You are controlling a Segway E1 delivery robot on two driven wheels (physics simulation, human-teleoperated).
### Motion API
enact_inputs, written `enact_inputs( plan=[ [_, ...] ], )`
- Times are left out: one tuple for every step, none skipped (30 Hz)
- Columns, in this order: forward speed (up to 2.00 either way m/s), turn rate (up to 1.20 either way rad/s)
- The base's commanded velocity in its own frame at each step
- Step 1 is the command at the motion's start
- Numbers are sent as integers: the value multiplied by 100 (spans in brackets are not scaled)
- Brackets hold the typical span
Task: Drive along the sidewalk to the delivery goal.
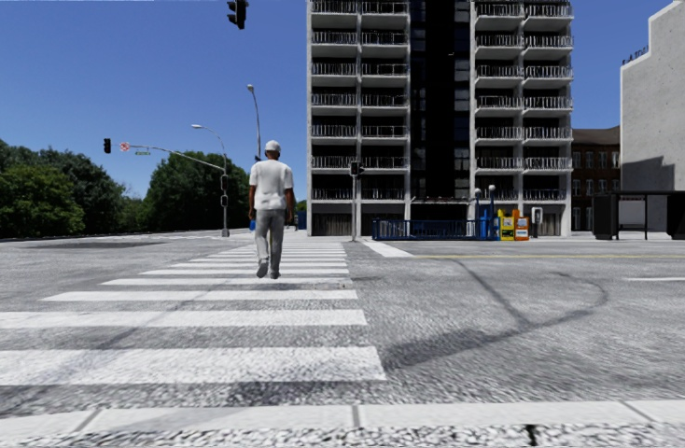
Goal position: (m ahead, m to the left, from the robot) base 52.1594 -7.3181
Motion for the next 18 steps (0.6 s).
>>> enact_inputs(
  plan=[
    [58, 0],
    [60, 0],
    [61, 0],
    [62, 0],
    [65, 0],
    [67, 0],
    [72, 0],
    [74, 0],
    [77, 0],
    [77, 0],
    [80, 0],
    [81, 0],
    [82, 0],
    [83, 14],
    [83, 26],
    [83, 31],
    [83, 47],
    [83, 65]
  ],
)
